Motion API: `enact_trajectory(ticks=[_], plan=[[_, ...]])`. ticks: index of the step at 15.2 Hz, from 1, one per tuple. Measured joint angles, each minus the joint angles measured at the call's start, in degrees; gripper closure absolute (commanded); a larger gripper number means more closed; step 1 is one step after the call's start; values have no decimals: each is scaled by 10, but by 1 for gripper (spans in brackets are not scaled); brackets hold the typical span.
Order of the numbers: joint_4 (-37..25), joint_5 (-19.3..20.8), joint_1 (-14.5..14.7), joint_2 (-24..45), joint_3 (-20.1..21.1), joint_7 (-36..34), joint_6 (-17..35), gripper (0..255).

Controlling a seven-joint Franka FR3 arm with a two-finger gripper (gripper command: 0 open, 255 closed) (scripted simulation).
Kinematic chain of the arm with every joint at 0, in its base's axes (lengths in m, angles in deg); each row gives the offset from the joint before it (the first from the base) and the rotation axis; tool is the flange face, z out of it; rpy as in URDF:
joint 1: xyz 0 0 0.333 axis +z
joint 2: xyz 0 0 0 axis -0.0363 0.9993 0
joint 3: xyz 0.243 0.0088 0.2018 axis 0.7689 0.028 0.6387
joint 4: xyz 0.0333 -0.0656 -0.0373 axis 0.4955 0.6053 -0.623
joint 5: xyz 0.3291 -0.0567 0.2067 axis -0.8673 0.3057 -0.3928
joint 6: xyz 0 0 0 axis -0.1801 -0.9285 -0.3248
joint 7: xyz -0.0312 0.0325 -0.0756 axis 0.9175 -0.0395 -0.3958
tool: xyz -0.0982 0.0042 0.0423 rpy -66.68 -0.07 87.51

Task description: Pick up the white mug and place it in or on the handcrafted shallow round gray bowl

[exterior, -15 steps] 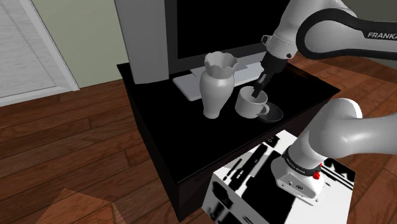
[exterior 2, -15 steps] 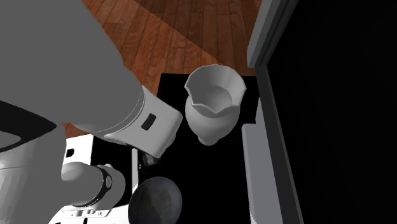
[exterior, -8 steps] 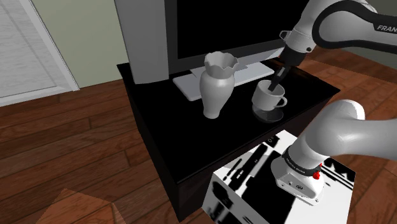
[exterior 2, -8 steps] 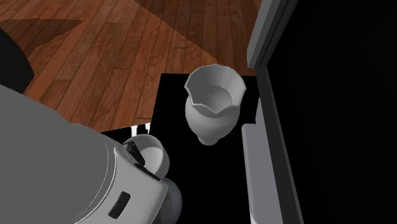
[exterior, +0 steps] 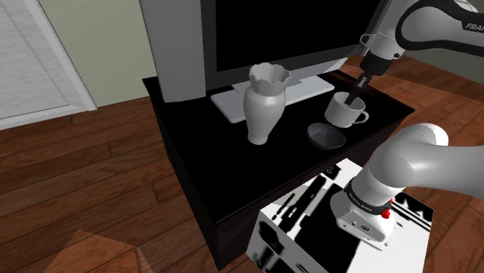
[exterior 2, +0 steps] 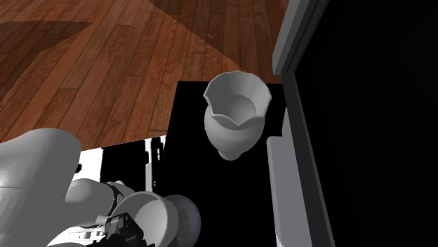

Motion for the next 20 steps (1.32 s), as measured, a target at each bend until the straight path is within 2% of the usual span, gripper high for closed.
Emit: enact_trajectory(ticks=[15, 20], plan=[[110, 44, -25, 6, -43, 9, 113, 255], [117, 49, -28, 10, -48, 11, 124, 255]])
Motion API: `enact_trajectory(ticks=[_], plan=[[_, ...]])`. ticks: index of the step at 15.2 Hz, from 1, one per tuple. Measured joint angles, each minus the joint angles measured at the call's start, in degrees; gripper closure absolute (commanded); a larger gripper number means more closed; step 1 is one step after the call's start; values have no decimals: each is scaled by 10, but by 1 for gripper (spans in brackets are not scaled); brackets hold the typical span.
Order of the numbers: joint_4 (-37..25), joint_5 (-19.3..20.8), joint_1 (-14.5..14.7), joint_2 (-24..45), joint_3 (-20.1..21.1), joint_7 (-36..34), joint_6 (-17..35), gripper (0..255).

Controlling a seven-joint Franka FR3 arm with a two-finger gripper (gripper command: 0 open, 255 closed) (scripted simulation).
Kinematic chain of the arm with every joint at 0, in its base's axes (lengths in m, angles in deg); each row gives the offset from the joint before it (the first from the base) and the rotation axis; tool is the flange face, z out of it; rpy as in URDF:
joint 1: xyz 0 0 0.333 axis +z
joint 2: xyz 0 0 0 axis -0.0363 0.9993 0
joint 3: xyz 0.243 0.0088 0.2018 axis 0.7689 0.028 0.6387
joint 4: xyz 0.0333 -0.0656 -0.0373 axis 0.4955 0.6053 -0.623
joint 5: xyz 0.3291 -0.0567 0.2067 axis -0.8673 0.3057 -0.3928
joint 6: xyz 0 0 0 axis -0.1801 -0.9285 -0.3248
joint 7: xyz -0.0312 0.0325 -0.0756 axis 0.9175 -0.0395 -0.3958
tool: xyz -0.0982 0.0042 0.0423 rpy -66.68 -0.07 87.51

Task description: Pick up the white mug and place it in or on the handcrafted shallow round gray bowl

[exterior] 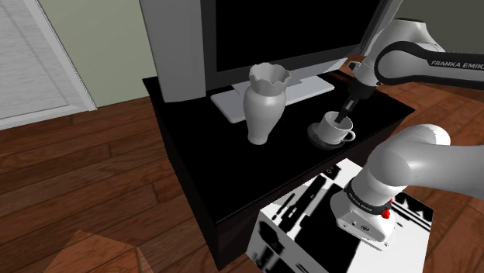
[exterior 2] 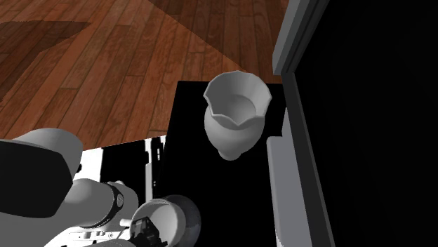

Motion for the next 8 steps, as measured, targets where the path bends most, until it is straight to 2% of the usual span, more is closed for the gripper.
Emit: enact_trajectory(ticks=[2, 3, 8], plan=[[0, 0, 0, 0, 0, 0, 1, 255], [0, 0, 0, 0, 0, 0, 1, 0], [0, 0, 0, 0, 0, 0, 1, 0]])
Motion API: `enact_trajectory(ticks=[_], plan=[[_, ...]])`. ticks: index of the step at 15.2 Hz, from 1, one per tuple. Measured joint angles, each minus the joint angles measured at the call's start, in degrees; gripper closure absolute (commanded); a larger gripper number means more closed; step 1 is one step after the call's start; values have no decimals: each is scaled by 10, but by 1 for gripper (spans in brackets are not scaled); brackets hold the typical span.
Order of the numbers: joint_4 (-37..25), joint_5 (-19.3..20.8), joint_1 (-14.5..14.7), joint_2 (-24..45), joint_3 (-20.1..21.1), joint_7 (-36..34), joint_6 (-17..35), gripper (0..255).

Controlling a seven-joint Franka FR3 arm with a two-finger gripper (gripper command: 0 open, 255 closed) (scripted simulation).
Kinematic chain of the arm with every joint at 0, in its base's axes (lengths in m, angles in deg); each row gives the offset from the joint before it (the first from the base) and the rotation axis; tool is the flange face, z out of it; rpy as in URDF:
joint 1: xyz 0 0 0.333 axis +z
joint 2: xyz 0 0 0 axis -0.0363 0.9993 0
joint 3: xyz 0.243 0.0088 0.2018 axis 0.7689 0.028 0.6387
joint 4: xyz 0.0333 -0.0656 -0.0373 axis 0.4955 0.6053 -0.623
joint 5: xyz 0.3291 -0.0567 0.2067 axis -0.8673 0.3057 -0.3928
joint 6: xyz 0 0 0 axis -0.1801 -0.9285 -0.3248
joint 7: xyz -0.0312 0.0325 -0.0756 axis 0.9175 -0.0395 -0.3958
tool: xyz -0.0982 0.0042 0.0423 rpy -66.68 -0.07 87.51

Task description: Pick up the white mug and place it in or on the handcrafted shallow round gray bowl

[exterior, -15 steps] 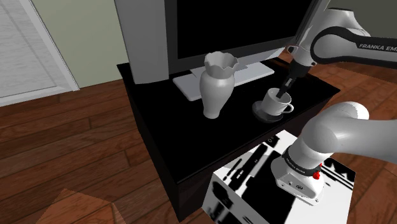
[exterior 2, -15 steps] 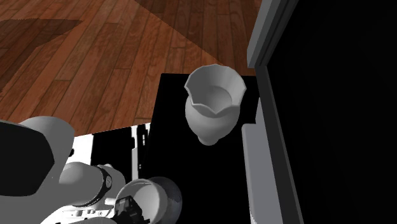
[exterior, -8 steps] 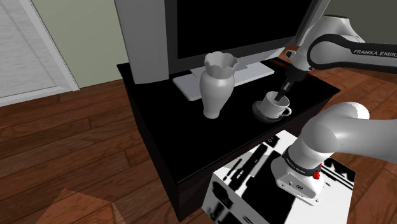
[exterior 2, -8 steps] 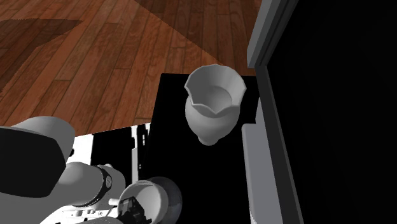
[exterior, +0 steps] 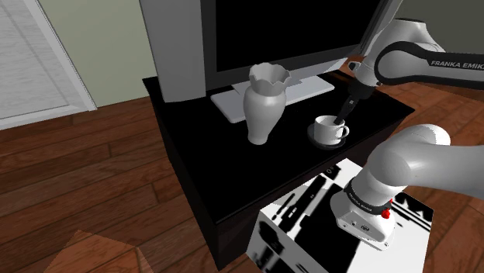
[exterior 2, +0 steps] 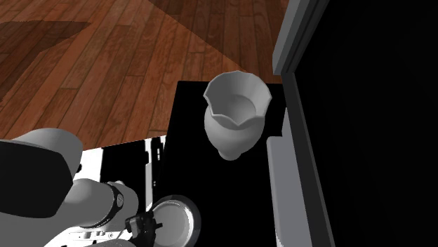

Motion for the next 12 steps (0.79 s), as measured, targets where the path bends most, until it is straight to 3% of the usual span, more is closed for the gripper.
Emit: enact_trajectory(ticks=[6, 12], plan=[[-56, -22, 8, -21, 22, 1, -74, 0], [-66, -25, 11, -17, 24, 1, -80, 0]])
